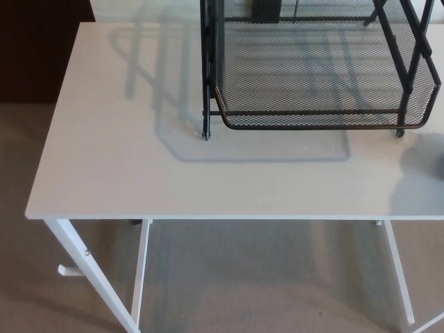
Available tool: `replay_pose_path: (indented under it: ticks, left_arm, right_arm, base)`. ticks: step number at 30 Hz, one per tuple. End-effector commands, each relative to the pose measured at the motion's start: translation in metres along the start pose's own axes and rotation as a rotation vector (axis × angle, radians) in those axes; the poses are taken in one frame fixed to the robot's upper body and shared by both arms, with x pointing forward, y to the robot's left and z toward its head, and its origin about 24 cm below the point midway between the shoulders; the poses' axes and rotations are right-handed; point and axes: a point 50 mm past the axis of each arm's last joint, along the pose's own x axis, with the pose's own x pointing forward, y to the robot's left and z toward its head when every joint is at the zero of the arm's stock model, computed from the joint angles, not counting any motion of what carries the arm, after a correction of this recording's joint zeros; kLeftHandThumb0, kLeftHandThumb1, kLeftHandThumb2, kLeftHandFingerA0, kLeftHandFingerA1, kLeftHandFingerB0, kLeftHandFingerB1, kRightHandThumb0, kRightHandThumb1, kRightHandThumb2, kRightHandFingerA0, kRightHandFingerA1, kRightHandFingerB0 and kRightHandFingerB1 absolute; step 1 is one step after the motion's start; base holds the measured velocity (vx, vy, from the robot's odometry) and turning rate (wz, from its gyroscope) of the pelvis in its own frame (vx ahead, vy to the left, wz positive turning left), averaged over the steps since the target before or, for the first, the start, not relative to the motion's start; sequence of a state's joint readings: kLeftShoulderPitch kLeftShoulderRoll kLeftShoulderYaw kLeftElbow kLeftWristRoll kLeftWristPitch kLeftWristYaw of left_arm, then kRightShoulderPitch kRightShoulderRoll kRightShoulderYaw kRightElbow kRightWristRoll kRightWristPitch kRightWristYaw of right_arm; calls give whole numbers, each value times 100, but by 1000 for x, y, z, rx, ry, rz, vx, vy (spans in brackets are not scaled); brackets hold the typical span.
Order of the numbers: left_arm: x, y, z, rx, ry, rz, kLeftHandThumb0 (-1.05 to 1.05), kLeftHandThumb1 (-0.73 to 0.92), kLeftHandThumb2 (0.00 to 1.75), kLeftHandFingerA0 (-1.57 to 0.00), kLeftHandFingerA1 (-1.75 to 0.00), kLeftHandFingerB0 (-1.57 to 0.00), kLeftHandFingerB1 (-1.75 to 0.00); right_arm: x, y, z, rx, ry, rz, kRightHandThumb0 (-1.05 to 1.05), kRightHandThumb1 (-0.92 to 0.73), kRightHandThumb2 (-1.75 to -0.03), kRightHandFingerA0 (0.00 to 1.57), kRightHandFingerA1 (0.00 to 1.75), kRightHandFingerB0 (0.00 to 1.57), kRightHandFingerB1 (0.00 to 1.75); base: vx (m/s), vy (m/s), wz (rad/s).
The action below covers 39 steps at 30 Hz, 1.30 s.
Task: The robot walks towards a desk on which a file tray is kept in the middle and a cube is kept to its right. The robot lifts the cube using its right hand and places it on the file tray.
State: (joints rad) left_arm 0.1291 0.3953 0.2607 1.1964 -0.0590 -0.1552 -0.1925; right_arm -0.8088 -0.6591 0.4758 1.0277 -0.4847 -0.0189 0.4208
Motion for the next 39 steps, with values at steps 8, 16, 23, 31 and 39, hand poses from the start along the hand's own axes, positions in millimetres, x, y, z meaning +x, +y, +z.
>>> replay_pose_path:
  ticks: [8,16,23,31,39]
  left_arm:
    - [-2,7,4,47,-30,10,-64,87,66,-39,-53,-23,-38]
    - [-2,6,2,30,-23,11,-62,86,65,-39,-56,-25,-40]
    - [-3,8,2,68,-27,2,-64,87,66,-41,-55,-24,-40]
    - [-2,7,1,68,-9,-2,-61,88,66,-39,-53,-24,-38]
    - [-2,7,4,64,-27,-1,-64,70,100,-34,-61,-16,-49]
  right_arm:
    - [0,59,-25,-567,26,124,-26,-58,-57,57,91,31,32]
    - [0,64,-32,-673,91,135,-25,-55,-56,60,65,64,48]
    - [-3,77,-36,-679,9,-101,-34,-57,-57,77,153,73,69]
    - [-9,107,-44,-544,-68,-346,-38,-46,-86,109,134,71,106]
    - [-16,101,-45,-228,-49,-553,-35,-68,-63,79,164,79,98]
  base:
    - [0,0,0]
    - [2,0,1]
    - [0,-3,1]
    - [0,0,0]
    - [0,0,0]
